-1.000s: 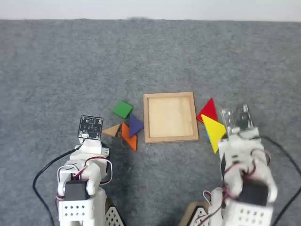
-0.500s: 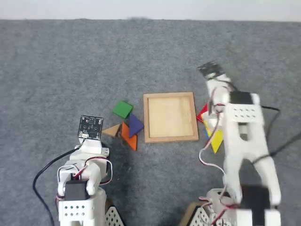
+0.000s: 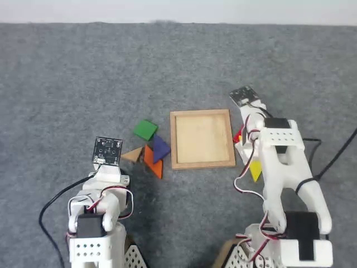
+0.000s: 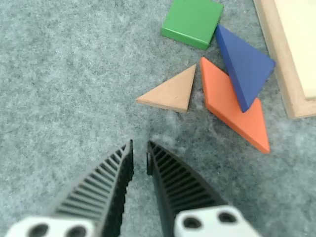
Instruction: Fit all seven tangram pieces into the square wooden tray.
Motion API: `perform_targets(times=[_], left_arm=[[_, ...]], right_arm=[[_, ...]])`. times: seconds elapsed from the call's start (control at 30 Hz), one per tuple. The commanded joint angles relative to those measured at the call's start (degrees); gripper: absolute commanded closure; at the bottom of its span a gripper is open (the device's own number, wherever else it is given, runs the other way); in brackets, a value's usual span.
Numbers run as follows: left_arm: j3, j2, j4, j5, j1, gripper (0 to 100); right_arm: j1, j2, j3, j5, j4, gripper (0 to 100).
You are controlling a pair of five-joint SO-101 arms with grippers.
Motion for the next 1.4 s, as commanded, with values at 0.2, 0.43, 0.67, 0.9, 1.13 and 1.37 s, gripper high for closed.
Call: perform_targets(times=[0.2,0.43,0.67,0.9,1.13,1.37], left_arm=[[-0.7,-0.5,0.3,-0.4,-0.4,95],[-0.7,-0.5,0.3,-0.4,-0.4,95],[-0.7,-0.5,0.3,-0.4,-0.4,95],[-0.7,-0.5,0.3,-0.4,-0.4,95],[-0.7,-0.5,0.3,-0.4,-0.4,95],[-0.7,-0.5,0.3,-0.4,-0.4,95]], right_arm=[[1.1,6.3,0.9,-0.8,-7.7,57.1],[1.2,12.6,-3.2,-1.2,-5.4,57.1],[1.2,12.4,-3.3,-1.3,-5.1,70.5],[1.1,12.4,-3.3,-1.3,-5.1,86.4],[1.2,12.3,-3.6,-1.7,-5.0,86.9],[0.5,3.9,-6.1,-4.0,0.0,86.9]])
